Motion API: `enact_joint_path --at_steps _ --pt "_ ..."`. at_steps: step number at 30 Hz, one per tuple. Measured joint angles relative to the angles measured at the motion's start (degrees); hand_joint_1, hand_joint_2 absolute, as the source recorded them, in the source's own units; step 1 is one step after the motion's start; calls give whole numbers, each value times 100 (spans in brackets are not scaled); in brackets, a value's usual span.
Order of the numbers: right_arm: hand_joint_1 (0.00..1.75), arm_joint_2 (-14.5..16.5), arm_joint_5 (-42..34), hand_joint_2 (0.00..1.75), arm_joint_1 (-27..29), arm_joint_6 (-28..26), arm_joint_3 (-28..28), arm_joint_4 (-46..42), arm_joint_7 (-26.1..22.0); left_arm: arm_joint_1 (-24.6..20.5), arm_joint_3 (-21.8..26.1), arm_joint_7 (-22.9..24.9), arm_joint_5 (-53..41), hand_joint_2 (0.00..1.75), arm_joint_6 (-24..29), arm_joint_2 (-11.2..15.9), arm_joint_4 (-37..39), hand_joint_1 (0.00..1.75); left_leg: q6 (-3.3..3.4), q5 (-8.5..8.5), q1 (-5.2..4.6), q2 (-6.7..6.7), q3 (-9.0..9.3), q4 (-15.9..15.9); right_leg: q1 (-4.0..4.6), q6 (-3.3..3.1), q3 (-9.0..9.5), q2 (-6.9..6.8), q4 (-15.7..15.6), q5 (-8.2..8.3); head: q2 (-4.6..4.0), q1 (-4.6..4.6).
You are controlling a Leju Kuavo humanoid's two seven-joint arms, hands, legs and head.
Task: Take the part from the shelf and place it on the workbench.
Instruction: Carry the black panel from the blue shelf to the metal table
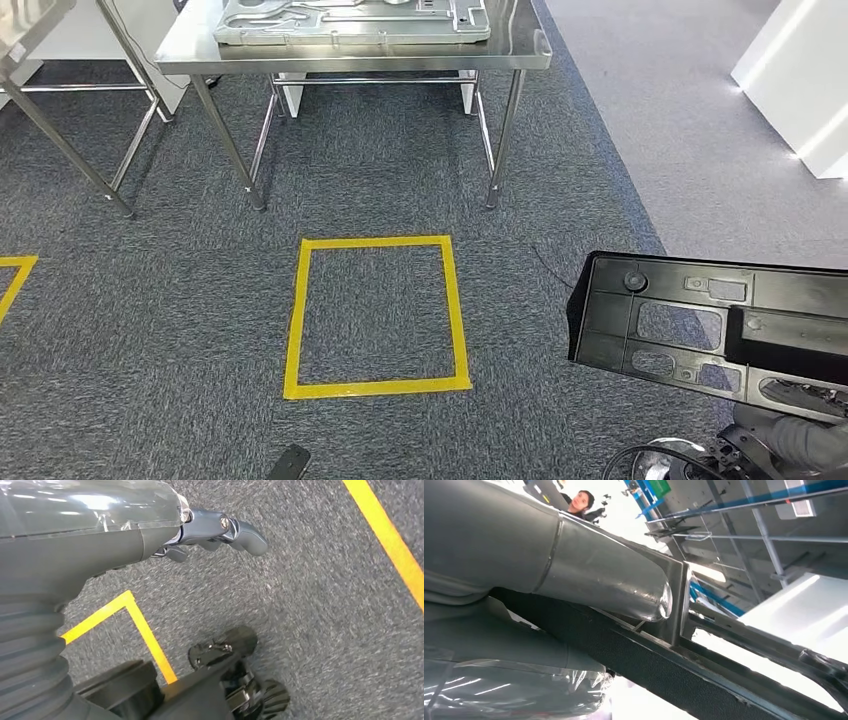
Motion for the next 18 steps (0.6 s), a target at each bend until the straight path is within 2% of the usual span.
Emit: enact_joint_path --at_steps 2,3,7,8,9,11,12,13,14,15,16,17,18 --pt "175 0 8 0 -2 1 -1 5 2 -7 17 15 14 175 19 1 0 0 -68 -74 -13 35 40 29 9 -29 362 -38 -642 161 0 0" --pt "175 0 10 0 -3 2 -3 6 3 -12 27 20 15 175 23 3 0 0 -106 -108 -22 46 53 33 24 -67 440 -44 -779 141 0 0" --pt "175 2 20 0 -6 4 -8 -3 4 -29 51 35 16 175 29 4 -1 0 -240 -231 -7 67 112 98 46 -249 541 7 -826 21 0 -1" --pt "175 3 23 0 -8 5 -9 -9 3 -34 54 37 16 175 31 4 -2 0 -262 -316 1 65 32 296 41 -290 600 12 -844 -7 0 -2" --pt "175 4 25 0 -9 7 -10 -13 3 -34 57 38 16 175 32 4 -2 0 -276 -441 8 61 -142 633 44 -326 663 11 -856 -46 0 -2" --pt "175 4 29 0 -12 9 -11 -15 2 -17 69 40 16 175 33 4 -2 0 -286 -683 7 59 -691 1487 73 -372 776 18 -859 -146 0 -3" --pt "175 4 33 0 -11 9 -11 -15 2 -2 77 46 15 175 35 4 -2 0 -278 -681 4 58 -941 1779 91 -382 844 32 -858 -207 0 -3" --pt "175 4 45 0 -11 11 -11 -15 2 14 83 57 14 175 43 4 -2 0 -255 -535 -4 56 -1092 1841 109 -388 929 51 -859 -275 0 -3" --pt "175 4 63 0 -12 14 -11 -15 2 26 89 71 13 175 56 4 -2 0 -216 -271 -20 53 -1134 1673 127 -390 1027 71 -861 -349 0 -3" --pt "175 4 86 0 -12 19 -10 -15 2 36 96 88 13 175 79 7 -2 0 -157 80 -44 45 -1082 1302 144 -390 1136 87 -866 -432 0 -3" --pt "175 4 116 0 -13 28 -10 -11 2 44 103 109 14 175 109 22 -2 0 -85 336 -72 35 -992 957 154 -385 1232 97 -882 -509 0 -1" --pt "175 4 141 0 -19 41 -9 -5 1 52 110 130 15 175 143 37 -2 0 -17 491 -104 26 -894 680 155 -366 1307 110 -902 -574 0 -2" --pt "175 3 158 0 -24 56 -8 0 2 58 119 149 16 175 173 52 -2 0 43 516 -136 19 -806 491 145 -336 1364 118 -935 -625 0 -3"
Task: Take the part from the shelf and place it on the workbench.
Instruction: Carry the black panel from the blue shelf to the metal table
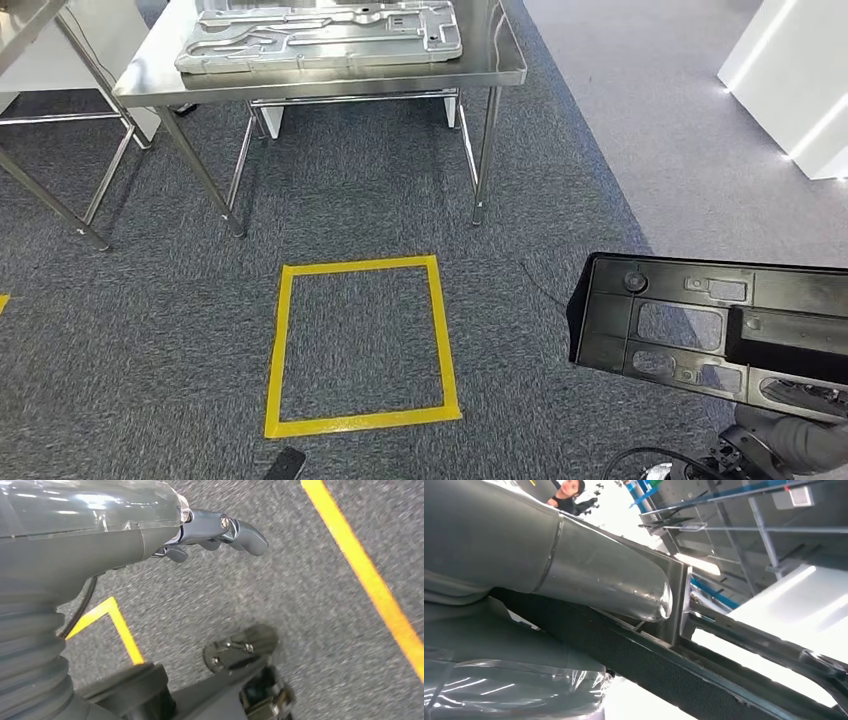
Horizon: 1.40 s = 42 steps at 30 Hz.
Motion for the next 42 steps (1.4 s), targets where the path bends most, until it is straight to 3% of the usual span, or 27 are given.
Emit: enact_joint_path --at_steps 3,5,7,8,10,11,12,14,15,16,17,19,20,22,24,25,26,27,29,30,32,34,35,37,39,41,42 --pt "175 -14 1 0 -7 24 21 12 13 -2 13 30 -2 175 57 23 -1 0 82 -203 -23 -11 253 -261 -25 116 97 -6 45 52 0 -2" --pt "175 -35 24 0 -17 6 87 30 66 -19 23 39 -4 175 92 41 -2 0 109 -259 23 -24 495 -443 -29 174 -46 -24 446 188 0 -1" --pt "175 -60 159 0 -38 -70 217 86 177 -57 37 64 -26 175 107 65 -2 0 110 -329 58 -38 726 -572 -51 229 -491 -38 1105 101 0 1" --pt "175 -70 271 0 -47 -129 305 131 243 -81 39 87 -57 175 96 74 -2 0 99 -383 72 -54 821 -603 -67 263 -755 -41 1376 -66 0 1" --pt "175 -96 530 0 -60 -256 529 247 357 -116 38 144 -139 175 58 84 -2 0 46 -527 111 -111 1022 -627 -112 332 -1160 -52 1539 -401 0 0" --pt "175 -111 641 0 -67 -311 651 314 392 -127 36 169 -175 175 37 86 -2 0 11 -610 139 -146 1135 -628 -141 363 -1259 -58 1406 -416 0 0" --pt "175 -133 728 0 -77 -360 775 393 412 -138 32 192 -208 175 14 88 -1 0 -29 -701 171 -186 1254 -628 -173 394 -1300 -57 1144 -246 0 0" --pt "175 -185 829 0 -107 -437 987 592 437 -156 21 256 -275 175 -27 93 0 0 -112 -883 218 -269 1446 -608 -239 448 -1320 13 511 532 0 -2" --pt "175 -217 859 0 -133 -463 1080 704 459 -168 13 295 -308 175 -42 97 0 0 -163 -967 224 -309 1499 -603 -246 438 -1322 47 314 848 0 -1" --pt "175 -248 883 0 -164 -481 1165 802 483 -173 4 332 -335 175 -50 101 -1 0 -217 -1020 226 -338 1551 -608 -241 404 -1328 73 226 1034 0 0" --pt "175 -283 906 0 -215 -492 1252 889 503 -173 -4 359 -351 175 -52 103 -1 0 -267 -1029 228 -358 1589 -600 -223 339 -1316 62 225 1036 0 0" --pt "175 -359 944 0 -362 -492 1432 1028 525 -157 -12 374 -355 175 -44 106 -2 0 -338 -972 243 -320 1581 -484 -214 217 -1219 28 207 983 0 3" --pt "175 -396 956 0 -442 -489 1507 1092 526 -151 -13 370 -344 175 -39 107 -2 0 -351 -940 247 -255 1462 -258 -211 166 -1155 2 185 951 0 2" --pt "175 -455 962 0 -548 -489 1606 1206 528 -148 -14 356 -322 175 -33 102 -2 0 -360 -1081 242 -115 1002 476 -185 92 -1034 -72 148 865 0 2" --pt "175 -497 962 0 -591 -489 1656 1304 529 -115 -14 350 -313 175 -33 98 -2 0 -353 -1439 225 -68 455 1131 -137 49 -921 -159 135 757 0 2" --pt "175 -514 962 0 -602 -489 1675 1346 529 -89 -13 350 -312 175 -33 97 -2 0 -333 -1535 215 -61 275 1238 -111 34 -850 -198 133 697 0 2" --pt "175 -529 962 0 -612 -488 1692 1379 529 -64 -13 350 -309 175 -33 98 -2 0 -298 -1493 199 -51 184 1164 -86 24 -770 -239 131 636 0 2" --pt "175 -540 962 0 -622 -488 1706 1404 529 -48 -13 350 -308 175 -33 98 -2 0 -249 -1301 176 -30 182 915 -63 17 -684 -285 129 574 0 2" --pt "175 -555 962 0 -646 -489 1735 1445 530 -36 -13 350 -305 175 -33 105 -2 0 -113 -733 92 124 302 231 -23 22 -523 -379 125 459 0 3" --pt "175 -562 961 0 -659 -490 1746 1465 527 -38 -13 350 -305 175 -33 110 -2 0 -59 -588 52 197 349 -6 -6 45 -462 -418 118 405 0 2" --pt "175 -579 961 0 -681 -491 1756 1501 526 -39 -13 350 -305 175 -34 118 -2 0 -1 -540 14 236 383 -179 14 121 -370 -481 124 349 0 2" --pt "175 -593 962 0 -705 -491 1762 1523 527 -29 -13 350 -305 175 -34 117 -2 0 42 -485 39 126 469 -254 7 208 -317 -497 195 333 0 2" --pt "175 -602 962 0 -718 -491 1765 1533 525 -25 -12 350 -305 175 -34 118 -2 0 71 -446 56 70 524 -281 -6 244 -336 -430 307 297 0 3" --pt "175 -628 962 0 -737 -490 1772 1546 523 -37 -11 351 -297 175 -34 118 -2 0 114 -437 70 -26 605 -299 -36 287 -591 -243 747 45 0 3" --pt "175 -671 978 0 -739 -484 1774 1566 527 -50 -5 366 -239 175 -37 111 -2 0 132 -486 69 -136 635 -296 -49 312 -1066 -142 1391 -229 0 2" --pt "175 -732 1016 0 -738 -467 1779 1582 547 -13 20 390 -151 175 -41 86 -1 0 125 -563 68 -232 710 -293 -50 322 -1379 -130 1599 -198 0 2" --pt "175 -771 1035 0 -739 -447 1784 1575 571 21 37 398 -126 175 -43 65 -1 0 114 -620 69 -272 782 -291 -50 315 -1396 -127 1402 -6 0 2"
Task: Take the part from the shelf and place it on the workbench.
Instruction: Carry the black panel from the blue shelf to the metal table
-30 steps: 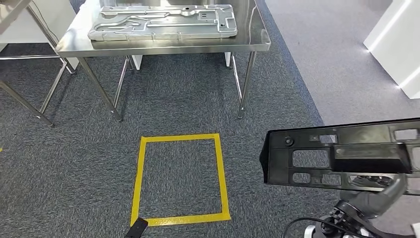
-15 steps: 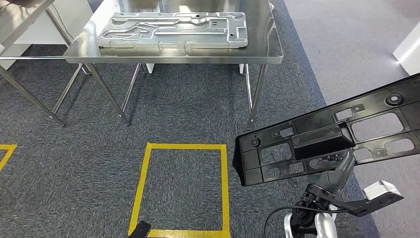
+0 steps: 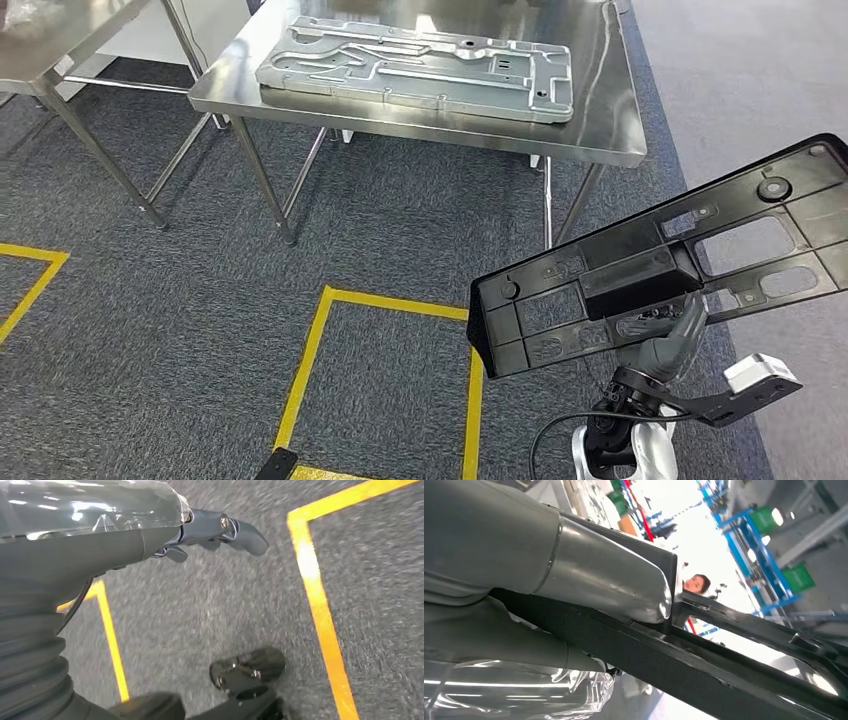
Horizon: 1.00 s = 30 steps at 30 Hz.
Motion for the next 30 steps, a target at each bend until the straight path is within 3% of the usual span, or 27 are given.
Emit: enact_joint_path --at_steps 2,4,7,9,12,14,15,16,18,19,20,22,23,25,26,28,29,30 --pt "175 -96 21 0 0 60 18 -54 65 72 22 -18 -9 175 3 -54 4 0 -33 -127 0 -57 156 0 5 -33 94 27 -656 566 0 -1" --pt "175 -215 20 0 3 135 61 -159 152 101 33 -74 -32 175 9 -106 10 0 -85 -215 3 -85 210 -13 40 -98 128 58 -1058 880 0 10" --pt "175 -394 -24 0 -29 213 149 -359 211 82 44 -138 -36 175 21 -158 12 0 -180 -250 5 -59 254 -9 58 -240 196 68 -1168 854 0 20" --pt "175 -478 -101 0 -65 244 180 -422 113 43 58 -114 -41 175 80 -165 10 0 -240 -236 0 60 137 320 34 -314 378 50 -1258 777 0 17" --pt "175 -543 -189 0 -76 258 191 -438 -57 26 93 -71 -16 175 211 -138 9 0 -323 -456 28 197 -552 1324 24 -353 636 13 -1327 619 0 15" --pt "175 -579 -187 0 -113 273 214 -433 -80 64 145 -108 86 175 295 -95 9 0 -338 -606 42 215 -917 1566 23 -353 806 13 -1329 484 0 14" --pt "175 -596 -181 0 -161 286 236 -424 -64 80 194 -143 159 175 333 -76 9 0 -331 -537 42 219 -980 1423 25 -350 905 16 -1330 411 0 15" --pt "175 -610 -175 0 -234 304 265 -408 -34 89 248 -183 224 175 364 -59 9 0 -303 -329 29 225 -975 1134 28 -345 1008 18 -1332 336 0 15" --pt "175 -643 -158 0 -425 347 341 -331 36 98 355 -264 312 175 390 -26 9 0 -196 334 -29 268 -907 451 34 -315 1183 21 -1353 193 0 16" --pt "175 -662 -150 0 -518 355 383 -280 67 99 392 -300 333 175 381 -11 9 0 -146 561 -63 288 -872 234 35 -284 1240 20 -1377 137 0 16" --pt "175 -680 -144 0 -591 349 419 -232 89 100 422 -330 344 175 360 1 9 0 -105 680 -88 297 -849 108 35 -249 1291 16 -1400 107 0 16" --pt "175 -702 -139 0 -678 296 470 -183 98 94 453 -358 316 175 303 3 9 0 -52 631 -90 268 -751 13 41 -168 1340 -5 -1402 142 0 16" --pt "175 -709 -135 0 -703 262 484 -177 78 94 459 -361 285 175 278 2 9 0 -24 622 -78 243 -674 -60 37 -139 1314 -10 -1293 199 0 16" --pt "175 -717 -126 0 -733 192 507 -182 12 80 462 -367 229 175 239 -2 9 0 21 587 -47 206 -490 -189 24 -89 1023 3 -776 243 0 17" --pt "175 -719 -124 0 -728 172 510 -185 -18 73 463 -373 210 175 226 -3 9 0 35 548 -44 193 -412 -229 13 -70 782 13 -418 168 0 18" --pt "175 -718 -102 0 -690 161 517 -199 -55 62 465 -379 189 175 215 -2 9 0 35 430 -37 166 -262 -255 -1 -33 295 21 95 -206 0 17" --pt "175 -718 -81 0 -667 165 517 -213 -66 60 469 -378 184 175 215 0 9 0 27 359 -34 150 -176 -256 -10 -17 133 21 153 -371 0 17" --pt "175 -717 -55 0 -653 171 517 -228 -72 60 473 -376 182 175 217 1 9 0 17 285 -31 135 -80 -255 -20 -2 44 20 62 -424 0 17"
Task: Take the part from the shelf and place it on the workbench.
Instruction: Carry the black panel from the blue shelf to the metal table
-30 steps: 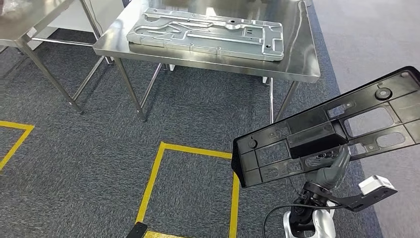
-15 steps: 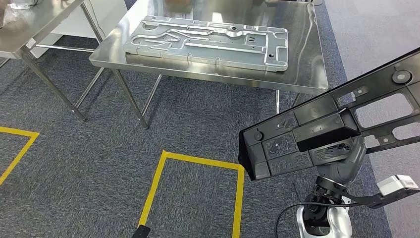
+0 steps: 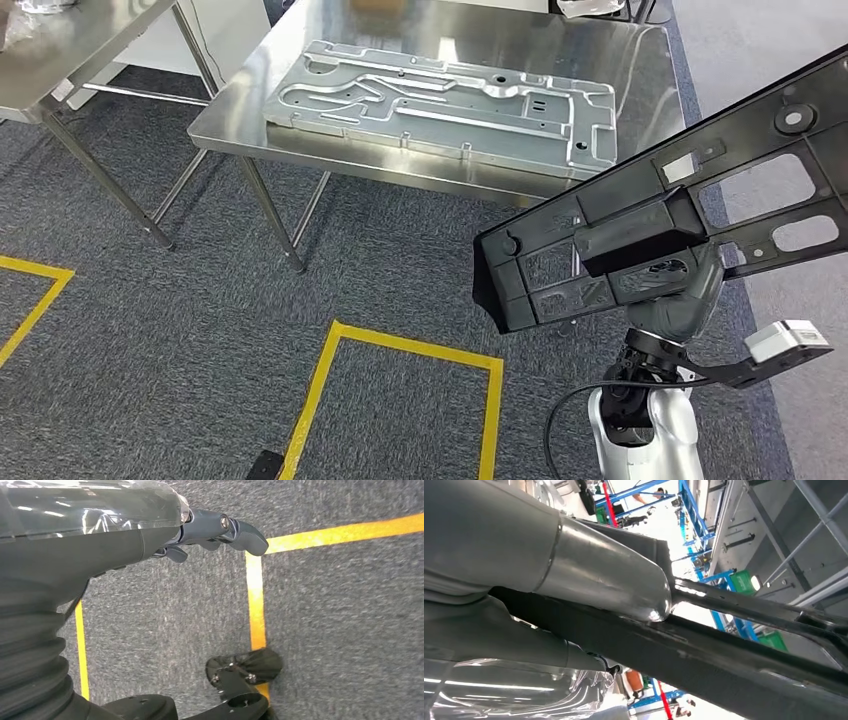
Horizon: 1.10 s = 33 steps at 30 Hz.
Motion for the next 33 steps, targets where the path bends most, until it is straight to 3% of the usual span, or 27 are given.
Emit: enact_joint_path --at_steps 1,3,5,6,8,9,11,13,14,15,16,19,20,21,23,25,26,28,29,30,31,33 --pt "175 2 33 0 7 8 0 -15 -2 -1 5 3 -1 175 8 2 0 0 -13 -76 4 -11 102 1 -12 13 -27 0 -225 116 0 0" --pt "175 7 97 0 10 34 0 -25 2 0 22 7 -2 175 28 7 0 0 -63 -246 5 -25 275 32 -33 14 -6 -6 -879 846 0 -1" --pt "175 21 152 0 4 64 3 -19 10 -3 41 16 -6 175 43 14 -1 0 -142 -398 -5 -36 354 66 -21 -78 9 -7 -1254 1424 0 -1" --pt "175 35 171 0 -7 73 3 -26 8 -7 46 20 -13 175 46 18 -1 0 -180 -436 -9 -39 381 90 -4 -144 6 -5 -1286 1493 0 -4" --pt "175 70 189 0 -38 76 2 -77 -4 -17 48 25 -29 175 44 26 -3 0 -235 -435 -5 -25 368 186 -4 -242 77 6 -1299 1446 0 -7" --pt "175 85 193 0 -52 76 1 -106 -9 -25 48 23 -37 175 42 28 -3 0 -258 -415 1 -5 291 381 -10 -282 141 3 -1324 1413 0 -8" --pt "175 115 193 0 -64 76 -1 -140 -11 -38 48 22 -43 175 35 32 -3 0 -313 -505 23 45 -93 1044 -16 -338 284 -5 -1370 1333 0 -8" --pt "175 133 212 0 -63 78 -3 -150 -9 -37 49 22 -36 175 31 31 -3 0 -359 -809 40 75 -576 1682 -6 -360 398 -3 -1383 1238 0 -8" --pt "175 141 240 0 -62 80 -4 -153 -7 -31 50 21 -25 175 30 31 -3 0 -363 -928 42 81 -739 1807 2 -364 459 3 -1383 1185 0 -8" --pt "175 148 287 0 -63 81 -4 -156 -3 -25 52 15 -12 175 30 31 -2 0 -351 -927 41 84 -817 1750 12 -366 531 9 -1383 1130 0 -9" --pt "175 155 340 0 -69 83 -3 -157 2 -21 55 7 1 175 31 31 -2 0 -318 -781 33 85 -813 1522 26 -367 610 14 -1384 1073 0 -9" --pt "175 184 471 0 -123 81 3 -159 11 -8 74 -16 33 175 40 34 -4 0 -136 72 -40 100 -591 482 58 -346 804 21 -1404 922 0 -8" --pt "175 193 489 0 -142 80 5 -163 15 -2 80 -19 41 175 44 33 -4 0 -90 235 -67 106 -545 292 57 -320 831 25 -1427 892 0 -9" --pt "175 199 498 0 -154 79 7 -167 18 4 85 -22 45 175 48 32 -4 0 -61 293 -88 105 -526 201 55 -286 845 27 -1426 890 0 -10" --pt "175 209 501 0 -170 78 7 -185 24 11 87 -26 48 175 54 21 -4 0 -29 288 -70 90 -420 94 61 -211 889 23 -1408 903 0 -11" --pt "175 211 504 0 -205 78 6 -202 19 13 91 -30 51 175 63 12 -4 0 12 274 -32 78 -257 -10 63 -155 834 19 -1177 806 0 -9" --pt "175 211 505 0 -224 78 6 -207 17 7 92 -31 52 175 66 6 -4 0 27 257 -23 77 -192 -39 54 -133 686 20 -908 676 0 -9" --pt "175 212 506 0 -241 79 6 -207 16 -3 95 -33 54 175 67 2 -4 0 43 192 -22 71 -124 -44 33 -86 220 20 -204 380 0 -9" --pt "175 213 506 0 -235 79 6 -206 18 2 95 -33 54 175 66 -2 -4 0 37 150 -21 67 -91 -39 20 -59 13 19 45 316 0 -9" --pt "175 213 506 0 -229 79 6 -205 19 11 96 -33 54 175 65 -5 -4 0 27 106 -18 60 -48 -32 6 -37 -102 17 100 371 0 -9" --pt "175 213 506 0 -227 79 6 -205 20 19 96 -32 54 175 65 -10 -4 0 12 55 -14 53 5 -20 -8 -25 -107 15 -61 557 0 -9" --pt "175 211 506 0 -229 79 6 -205 20 25 97 -32 54 175 65 -19 -4 0 -29 -68 -1 40 122 16 -33 -25 99 13 -772 1103 0 -9"
